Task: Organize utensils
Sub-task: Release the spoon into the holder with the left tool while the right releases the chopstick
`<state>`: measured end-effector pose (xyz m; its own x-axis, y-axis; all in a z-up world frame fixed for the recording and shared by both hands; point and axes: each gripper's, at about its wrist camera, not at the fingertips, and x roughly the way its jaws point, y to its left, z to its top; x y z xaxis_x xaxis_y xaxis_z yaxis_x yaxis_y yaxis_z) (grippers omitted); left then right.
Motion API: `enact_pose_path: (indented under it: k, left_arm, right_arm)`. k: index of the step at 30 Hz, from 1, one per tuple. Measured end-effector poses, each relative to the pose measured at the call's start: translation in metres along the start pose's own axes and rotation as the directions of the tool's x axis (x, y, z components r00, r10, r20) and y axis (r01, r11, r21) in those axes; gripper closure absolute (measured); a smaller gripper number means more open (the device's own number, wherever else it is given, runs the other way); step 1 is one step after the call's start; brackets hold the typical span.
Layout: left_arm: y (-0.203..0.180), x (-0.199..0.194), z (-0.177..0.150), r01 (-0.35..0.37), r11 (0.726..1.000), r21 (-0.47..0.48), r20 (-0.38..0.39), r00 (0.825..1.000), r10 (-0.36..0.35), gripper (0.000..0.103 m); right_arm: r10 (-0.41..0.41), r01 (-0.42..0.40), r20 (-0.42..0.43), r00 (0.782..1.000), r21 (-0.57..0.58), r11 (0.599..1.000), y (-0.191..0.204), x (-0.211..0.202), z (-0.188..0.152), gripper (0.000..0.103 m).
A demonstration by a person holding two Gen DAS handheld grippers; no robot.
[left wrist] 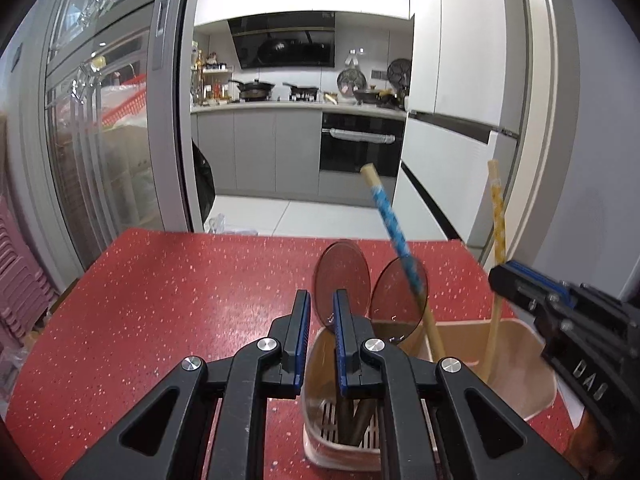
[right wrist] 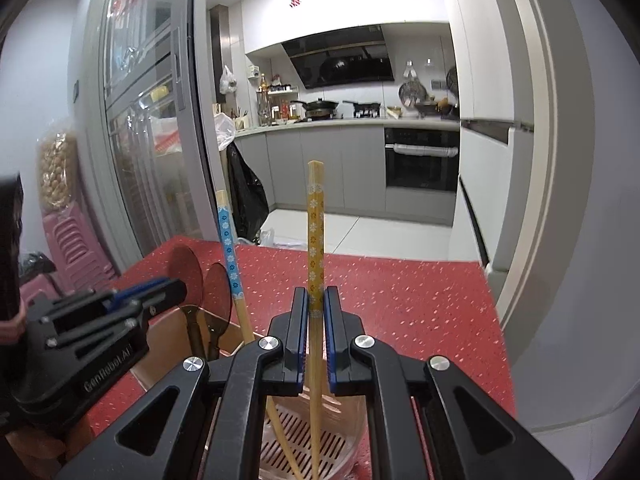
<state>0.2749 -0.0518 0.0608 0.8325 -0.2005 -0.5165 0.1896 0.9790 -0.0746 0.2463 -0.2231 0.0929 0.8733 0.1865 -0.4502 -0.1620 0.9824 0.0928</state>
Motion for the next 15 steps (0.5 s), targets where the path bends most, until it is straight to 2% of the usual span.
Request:
enact_pose_path:
  k: [7, 11, 15]
  left_arm:
    - [0.005, -0.012, -0.001, -0.008, 1.000, -0.010, -0.017, 1.000, 0.008, 0.066]
    - [0.005, -0.023, -0.002, -0.012, 1.000, 0.006, -0.032, 0.999, 0.012, 0.066]
    - [0.004, -0.034, -0.007, -0.014, 1.000, 0.015, -0.057, 0.998, 0.014, 0.066]
  right_arm:
    - [0.024, -0.022, -0.051, 0.998, 0.032, 0.999, -0.006, 0.004, 0.006, 0.093]
    - [0.035, -0.033, -0.049, 0.998, 0.050, 0.998, -0.005, -0.005, 0.009, 0.066]
    - [0.035, -0.033, -0.039, 0.999, 0.052, 0.998, -0.003, -0.018, 0.013, 0.063]
